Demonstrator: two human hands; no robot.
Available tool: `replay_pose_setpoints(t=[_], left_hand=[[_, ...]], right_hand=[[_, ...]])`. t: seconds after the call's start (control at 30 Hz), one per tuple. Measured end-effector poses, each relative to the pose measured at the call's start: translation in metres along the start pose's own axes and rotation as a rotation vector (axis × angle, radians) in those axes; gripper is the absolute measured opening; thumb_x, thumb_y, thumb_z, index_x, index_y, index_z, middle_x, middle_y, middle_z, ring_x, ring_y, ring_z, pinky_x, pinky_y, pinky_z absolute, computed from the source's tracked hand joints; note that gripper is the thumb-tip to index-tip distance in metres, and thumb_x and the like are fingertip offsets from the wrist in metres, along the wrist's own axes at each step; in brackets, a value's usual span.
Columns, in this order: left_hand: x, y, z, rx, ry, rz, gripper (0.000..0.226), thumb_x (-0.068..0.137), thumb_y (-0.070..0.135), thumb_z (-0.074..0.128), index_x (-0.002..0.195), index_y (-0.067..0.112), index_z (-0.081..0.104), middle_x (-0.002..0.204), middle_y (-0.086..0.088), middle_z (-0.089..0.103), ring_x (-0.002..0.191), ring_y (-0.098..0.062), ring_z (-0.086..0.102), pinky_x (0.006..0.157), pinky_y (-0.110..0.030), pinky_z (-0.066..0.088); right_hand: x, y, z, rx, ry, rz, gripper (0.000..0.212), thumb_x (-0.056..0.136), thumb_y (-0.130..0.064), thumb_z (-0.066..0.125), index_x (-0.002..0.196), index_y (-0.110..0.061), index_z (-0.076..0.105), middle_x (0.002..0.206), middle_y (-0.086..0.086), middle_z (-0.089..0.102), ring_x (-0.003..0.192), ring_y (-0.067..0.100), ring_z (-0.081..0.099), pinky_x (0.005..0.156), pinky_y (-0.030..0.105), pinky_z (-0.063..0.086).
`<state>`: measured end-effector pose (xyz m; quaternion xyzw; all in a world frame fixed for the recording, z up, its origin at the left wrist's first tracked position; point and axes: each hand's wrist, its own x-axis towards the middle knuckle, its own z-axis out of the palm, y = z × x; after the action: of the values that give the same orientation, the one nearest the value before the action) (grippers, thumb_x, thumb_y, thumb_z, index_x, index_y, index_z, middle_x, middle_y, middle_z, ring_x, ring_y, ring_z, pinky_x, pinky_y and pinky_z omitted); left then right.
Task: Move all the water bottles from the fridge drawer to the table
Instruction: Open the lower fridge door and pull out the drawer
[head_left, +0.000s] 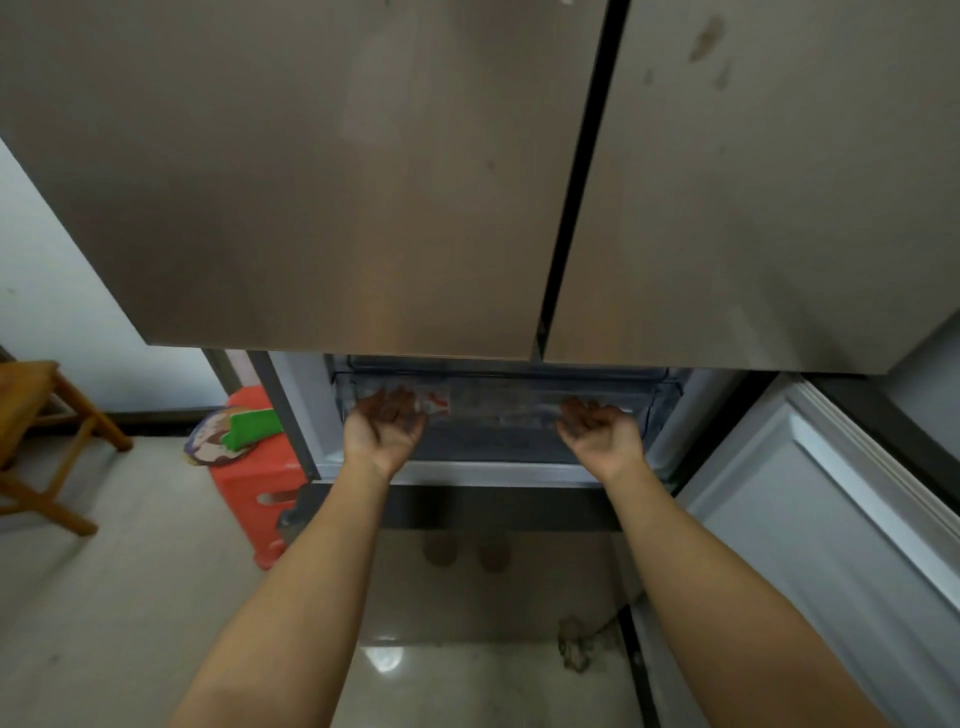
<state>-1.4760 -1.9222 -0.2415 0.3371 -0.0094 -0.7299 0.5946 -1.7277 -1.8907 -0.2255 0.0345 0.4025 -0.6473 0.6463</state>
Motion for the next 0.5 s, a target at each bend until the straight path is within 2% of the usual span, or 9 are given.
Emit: replay_pose_setpoints(t=[0.17,0.3,0.37,0.43,0.5], left_hand=[[-0.015,-0.008,-0.014,-0.014,0.005,-0.002,0.023,0.095,0.018,0.033,0.086,0.015,0.054,0.098,-0.006,0.061,0.093,-0.02,0.057,0.101,-0.039,0.036],[-0.033,-0.014,-0.024,-0.016,0.004,-0.001,0.023,0.094,0.017,0.033,0.085,0.014,0.055,0.11,-0.008,0.059,0.106,-0.021,0.052,0.095,-0.038,0.036],[-0.044,-0.017,-0.029,-0.022,0.004,0.002,0.02,0.094,0.015,0.036,0.083,0.014,0.054,0.118,-0.009,0.056,0.1,-0.022,0.055,0.093,-0.038,0.038],[-0.055,-0.02,-0.033,-0.022,0.009,0.006,0.02,0.094,0.014,0.037,0.081,0.013,0.053,0.125,-0.009,0.053,0.098,-0.022,0.055,0.094,-0.038,0.038],[-0.067,-0.024,-0.039,-0.025,0.019,0.004,0.019,0.094,0.012,0.037,0.082,0.012,0.052,0.131,-0.011,0.048,0.109,-0.023,0.052,0.097,-0.038,0.035]], right_hand=[[-0.014,0.005,-0.016,0.032,0.026,-0.009,0.056,0.084,0.01,0.02,0.137,-0.005,0.034,0.141,0.018,0.041,0.13,0.031,0.04,0.107,0.045,0.029],[-0.028,0.011,-0.028,0.037,0.045,-0.019,0.061,0.08,0.012,0.02,0.137,-0.005,0.034,0.143,0.016,0.039,0.133,0.031,0.037,0.11,0.044,0.028],[-0.036,0.014,-0.034,0.037,0.052,-0.033,0.067,0.076,0.015,0.02,0.14,-0.004,0.03,0.146,0.017,0.035,0.134,0.032,0.035,0.11,0.044,0.028],[-0.041,0.017,-0.042,0.02,0.065,-0.052,0.065,0.081,0.014,0.016,0.143,-0.005,0.024,0.147,0.018,0.032,0.134,0.033,0.035,0.109,0.044,0.028],[-0.047,0.02,-0.05,-0.014,0.085,-0.07,0.063,0.084,0.013,0.013,0.144,-0.005,0.021,0.148,0.018,0.031,0.134,0.033,0.034,0.11,0.044,0.027]])
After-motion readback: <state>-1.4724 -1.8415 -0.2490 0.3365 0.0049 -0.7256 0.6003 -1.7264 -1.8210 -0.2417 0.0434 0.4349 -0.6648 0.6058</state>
